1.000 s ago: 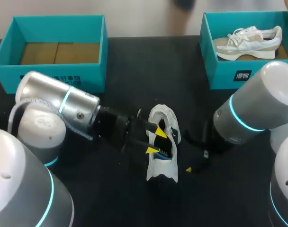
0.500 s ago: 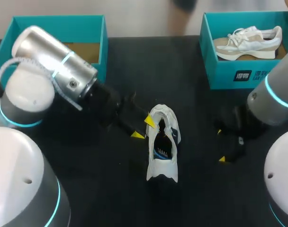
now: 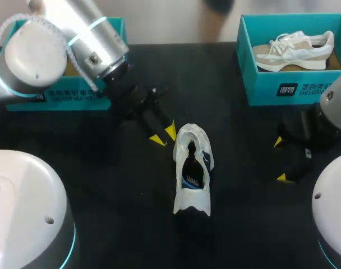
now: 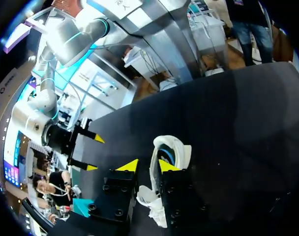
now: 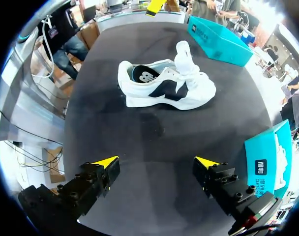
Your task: Take the shoe out of the shoebox, open the shoe tongue, remove and reinsert the insole, then place the shoe into the shoebox
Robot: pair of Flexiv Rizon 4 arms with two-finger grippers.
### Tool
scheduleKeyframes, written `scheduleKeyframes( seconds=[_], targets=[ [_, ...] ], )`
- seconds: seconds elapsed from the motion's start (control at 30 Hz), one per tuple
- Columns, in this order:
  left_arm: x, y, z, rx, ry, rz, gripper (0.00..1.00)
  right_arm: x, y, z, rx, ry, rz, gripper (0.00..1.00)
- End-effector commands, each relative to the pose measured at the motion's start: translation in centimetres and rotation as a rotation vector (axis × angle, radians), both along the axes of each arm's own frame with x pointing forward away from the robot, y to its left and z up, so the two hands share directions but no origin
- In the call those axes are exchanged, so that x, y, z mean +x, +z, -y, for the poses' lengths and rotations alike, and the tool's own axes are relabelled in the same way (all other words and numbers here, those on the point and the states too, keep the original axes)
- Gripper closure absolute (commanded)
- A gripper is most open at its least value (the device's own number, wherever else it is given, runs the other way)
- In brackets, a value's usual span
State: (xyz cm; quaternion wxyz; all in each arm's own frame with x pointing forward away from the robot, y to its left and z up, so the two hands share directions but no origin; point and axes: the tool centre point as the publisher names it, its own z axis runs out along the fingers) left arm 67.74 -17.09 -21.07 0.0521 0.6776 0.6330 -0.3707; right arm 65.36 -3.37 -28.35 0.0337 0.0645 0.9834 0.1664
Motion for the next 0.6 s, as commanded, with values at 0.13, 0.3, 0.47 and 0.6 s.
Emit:
scheduleKeyframes(
  seconds=[0.13, 0.3, 0.47, 0.6],
  targets=[
    [0.46, 0.67, -0.2, 0.5, -0.237, 0.095, 1.0, -0.46, 0.63, 0.26, -0.001, 0.0, 0.003, 0.0],
    [0.46, 0.67, -0.2, 0.5, -0.237, 0.095, 1.0, -0.46, 0.63, 0.26, -0.001, 0.0, 0.003, 0.0],
    [0.46, 0.67, -0.2, 0.5, -0.237, 0.095, 1.0, -0.46, 0.63, 0.26, -0.001, 0.0, 0.003, 0.0],
    [0.64, 0.34, 0.22, 0.528, -0.25, 0.127, 1.0, -0.46, 0.63, 0.26, -0.001, 0.0, 0.003, 0.0]
  ],
)
